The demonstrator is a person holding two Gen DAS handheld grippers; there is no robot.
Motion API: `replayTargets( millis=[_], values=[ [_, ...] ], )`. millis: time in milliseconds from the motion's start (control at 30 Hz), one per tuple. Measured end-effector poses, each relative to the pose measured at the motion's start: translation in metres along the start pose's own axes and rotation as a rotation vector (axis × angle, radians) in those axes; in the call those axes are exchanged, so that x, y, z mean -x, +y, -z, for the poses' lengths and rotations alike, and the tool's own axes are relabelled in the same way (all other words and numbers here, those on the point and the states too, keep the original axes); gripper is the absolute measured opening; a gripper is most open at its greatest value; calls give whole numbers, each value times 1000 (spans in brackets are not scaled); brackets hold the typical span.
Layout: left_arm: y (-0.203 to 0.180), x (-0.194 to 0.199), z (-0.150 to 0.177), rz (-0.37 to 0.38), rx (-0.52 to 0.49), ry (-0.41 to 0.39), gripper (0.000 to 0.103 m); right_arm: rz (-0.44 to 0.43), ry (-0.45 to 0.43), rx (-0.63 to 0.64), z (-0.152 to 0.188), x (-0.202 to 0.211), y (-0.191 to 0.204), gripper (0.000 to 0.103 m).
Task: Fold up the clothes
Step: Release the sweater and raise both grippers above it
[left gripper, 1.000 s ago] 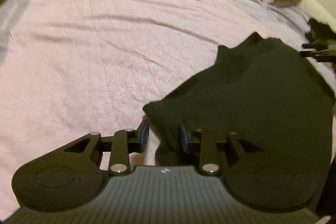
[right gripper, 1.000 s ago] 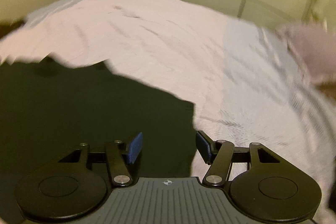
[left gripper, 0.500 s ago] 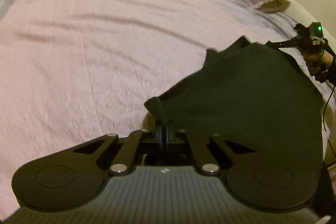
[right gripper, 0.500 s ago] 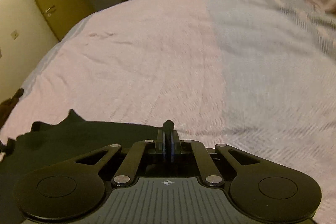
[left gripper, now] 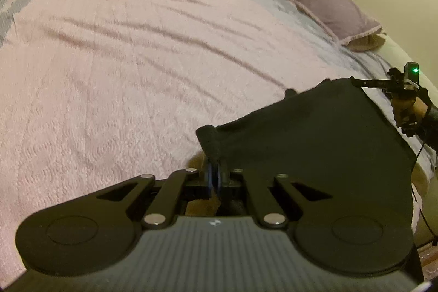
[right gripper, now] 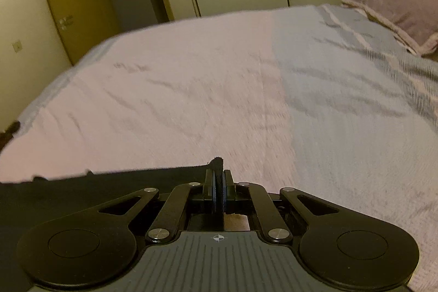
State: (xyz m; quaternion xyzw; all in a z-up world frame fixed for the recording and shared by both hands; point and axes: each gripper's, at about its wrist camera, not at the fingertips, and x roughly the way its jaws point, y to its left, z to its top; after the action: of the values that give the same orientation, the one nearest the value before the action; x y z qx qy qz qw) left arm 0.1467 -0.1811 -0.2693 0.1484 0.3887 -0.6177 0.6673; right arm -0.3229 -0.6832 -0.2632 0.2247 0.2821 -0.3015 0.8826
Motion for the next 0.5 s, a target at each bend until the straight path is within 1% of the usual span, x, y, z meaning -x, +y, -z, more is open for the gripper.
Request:
replayTargets(
  millis=[67,133,167,200,233,267,300,333,400,433,500],
  values=[
    [2,-8,0,-15,-6,30,6,9,37,16,5,-9,-2,3],
    [0,-12,1,-36,-20,47,10,44,53,40,8,-10,2,3],
    [-1,-10,1,-55,-29,48,14,83,59,61,8,-8,5,5],
    [-3,-8,0,-75,-38,49,17,169,67,97,8,-5,12,7],
    [-6,-4,0,-112,-55,48,22,255,76,139,7,-1,20,13],
    [-7,1,0,-144,-70,48,23,322,80,193,8,6,31,14],
    [-9,7,0,-176,-84,48,22,328,69,231,8,17,42,15],
    [-12,15,1,-191,-95,43,19,300,52,248,10,29,52,18],
    [-19,31,2,-220,-119,30,19,230,11,273,18,60,78,22],
    [-26,40,5,-219,-137,19,19,193,-8,284,24,75,92,24],
    [-48,57,13,-194,-191,0,19,83,-16,307,44,100,123,26]
  ],
)
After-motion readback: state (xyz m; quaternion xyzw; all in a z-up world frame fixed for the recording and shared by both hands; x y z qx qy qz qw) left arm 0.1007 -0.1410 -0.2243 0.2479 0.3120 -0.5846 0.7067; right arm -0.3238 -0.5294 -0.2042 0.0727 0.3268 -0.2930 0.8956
